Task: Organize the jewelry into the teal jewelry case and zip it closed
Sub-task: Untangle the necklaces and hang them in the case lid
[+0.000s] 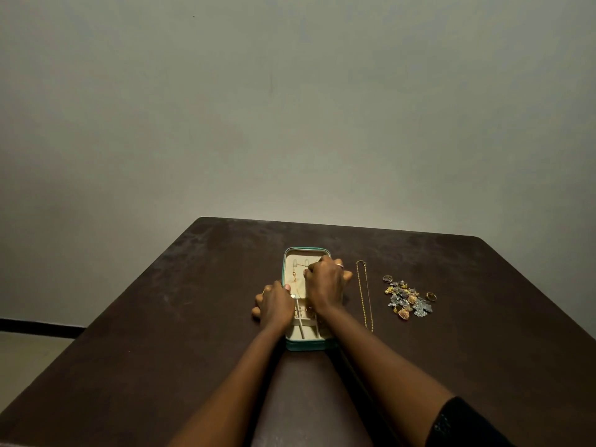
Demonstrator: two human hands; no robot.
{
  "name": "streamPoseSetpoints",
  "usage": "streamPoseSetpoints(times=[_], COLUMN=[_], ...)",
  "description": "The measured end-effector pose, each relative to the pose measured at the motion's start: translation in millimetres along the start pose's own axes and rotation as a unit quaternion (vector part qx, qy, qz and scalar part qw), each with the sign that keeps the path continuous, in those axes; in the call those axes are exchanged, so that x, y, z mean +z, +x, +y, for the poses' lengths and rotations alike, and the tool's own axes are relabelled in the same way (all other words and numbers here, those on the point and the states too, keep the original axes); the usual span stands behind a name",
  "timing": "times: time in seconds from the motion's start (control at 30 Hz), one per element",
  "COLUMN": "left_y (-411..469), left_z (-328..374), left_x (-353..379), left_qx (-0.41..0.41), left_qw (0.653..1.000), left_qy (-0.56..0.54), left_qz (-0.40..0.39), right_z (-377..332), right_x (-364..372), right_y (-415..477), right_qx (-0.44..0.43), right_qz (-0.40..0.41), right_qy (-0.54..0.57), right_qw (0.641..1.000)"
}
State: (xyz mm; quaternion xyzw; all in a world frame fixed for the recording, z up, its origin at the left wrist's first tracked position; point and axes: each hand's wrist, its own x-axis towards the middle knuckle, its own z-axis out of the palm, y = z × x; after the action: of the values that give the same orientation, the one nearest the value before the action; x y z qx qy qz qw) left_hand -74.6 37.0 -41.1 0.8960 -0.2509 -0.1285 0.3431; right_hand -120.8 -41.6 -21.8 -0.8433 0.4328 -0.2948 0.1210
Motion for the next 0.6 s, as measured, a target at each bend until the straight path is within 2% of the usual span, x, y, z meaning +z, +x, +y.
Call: streamPoseSetpoints(times=[0.27, 0.43, 0.6], left_y=[0, 0, 1], left_z=[-1, 0, -1], left_x=[-1, 0, 1], left_qx=[0.012, 0.011, 0.013], left_qw=[1.0, 1.0, 1.0], left_qy=[0.0, 0.0, 0.001], left_qz=[-0.006, -0.006, -0.005], right_z=[-3, 2, 0], right_x=[4, -1, -3], right_y=[1, 7, 13], right_qx=[0.018, -0.029, -0.032], right_qz=[0.002, -0.018, -0.004], right_qy=[-0.003, -0.035, 0.007], right_qw=[1.0, 0.999, 0.999])
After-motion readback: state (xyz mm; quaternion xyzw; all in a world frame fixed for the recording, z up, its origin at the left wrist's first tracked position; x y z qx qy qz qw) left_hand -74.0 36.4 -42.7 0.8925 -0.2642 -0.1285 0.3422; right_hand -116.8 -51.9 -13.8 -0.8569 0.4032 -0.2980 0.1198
